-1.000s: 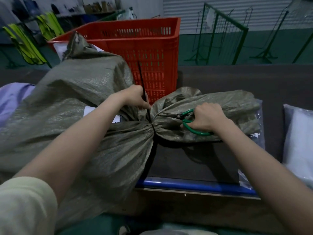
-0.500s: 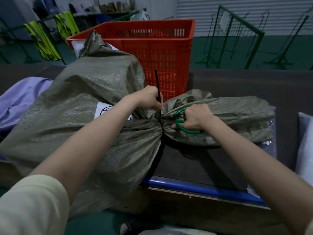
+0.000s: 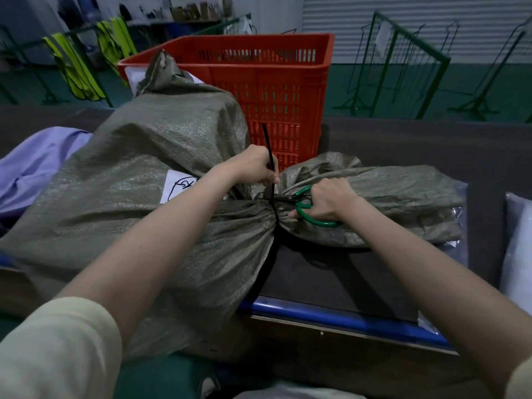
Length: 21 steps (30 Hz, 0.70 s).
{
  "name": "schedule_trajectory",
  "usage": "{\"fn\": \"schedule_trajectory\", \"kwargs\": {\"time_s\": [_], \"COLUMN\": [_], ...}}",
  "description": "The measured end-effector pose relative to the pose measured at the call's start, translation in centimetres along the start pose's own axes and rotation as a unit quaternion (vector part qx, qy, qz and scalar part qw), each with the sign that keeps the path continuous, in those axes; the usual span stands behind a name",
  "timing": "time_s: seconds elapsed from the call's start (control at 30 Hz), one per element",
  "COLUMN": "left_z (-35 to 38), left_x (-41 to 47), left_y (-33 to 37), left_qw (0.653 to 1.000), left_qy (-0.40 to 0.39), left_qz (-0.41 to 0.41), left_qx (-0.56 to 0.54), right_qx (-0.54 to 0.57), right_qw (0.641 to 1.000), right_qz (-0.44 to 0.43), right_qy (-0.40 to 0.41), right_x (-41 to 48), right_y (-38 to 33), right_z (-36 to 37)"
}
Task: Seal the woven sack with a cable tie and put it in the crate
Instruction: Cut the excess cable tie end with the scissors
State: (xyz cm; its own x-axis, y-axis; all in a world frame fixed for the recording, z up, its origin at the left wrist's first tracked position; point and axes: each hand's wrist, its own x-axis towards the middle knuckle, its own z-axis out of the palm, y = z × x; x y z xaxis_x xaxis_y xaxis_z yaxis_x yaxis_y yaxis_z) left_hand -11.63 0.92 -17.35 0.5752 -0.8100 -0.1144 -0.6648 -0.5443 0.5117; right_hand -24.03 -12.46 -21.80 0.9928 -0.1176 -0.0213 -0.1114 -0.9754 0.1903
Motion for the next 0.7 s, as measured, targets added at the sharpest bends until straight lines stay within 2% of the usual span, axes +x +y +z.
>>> {"fn": "schedule_trajectory", "kwargs": {"time_s": [0.27,0.4,0.5,0.63,0.7], "left_z": [0.1,-0.1,-0.1,1.3,2.7], "left_x": [0.0,0.3,0.6,0.7,0.7], "left_y": [-0.2,-0.1,0.4,1.8,3.0], "left_qw": [1.0,0.998,0.997,0.988,0.981], "left_qy": [0.022,0.061,0.077,-0.051,-0.105], "left_qz": [-0.005,-0.019,-0.015,-0.003,0.003], "left_qx": [-0.002,0.01,0.004,-0.143,-0.161], "right_qx": [0.03,0.052,0.045,0.097,0.158], "right_qw": [0.999,0.998,0.997,0.981,0.959], "right_qz": [0.032,0.026,0.055,0.167,0.235], "right_qy": [0.003,0.008,0.017,0.016,0.026], "right_x": [-0.4,-1.0,-1.6,-3.5,-5.0], "right_y": [-1.0,-1.0,-0.5,1.3,2.3], "right_z": [0.6,0.4,0.9,2.1,2.9]}}
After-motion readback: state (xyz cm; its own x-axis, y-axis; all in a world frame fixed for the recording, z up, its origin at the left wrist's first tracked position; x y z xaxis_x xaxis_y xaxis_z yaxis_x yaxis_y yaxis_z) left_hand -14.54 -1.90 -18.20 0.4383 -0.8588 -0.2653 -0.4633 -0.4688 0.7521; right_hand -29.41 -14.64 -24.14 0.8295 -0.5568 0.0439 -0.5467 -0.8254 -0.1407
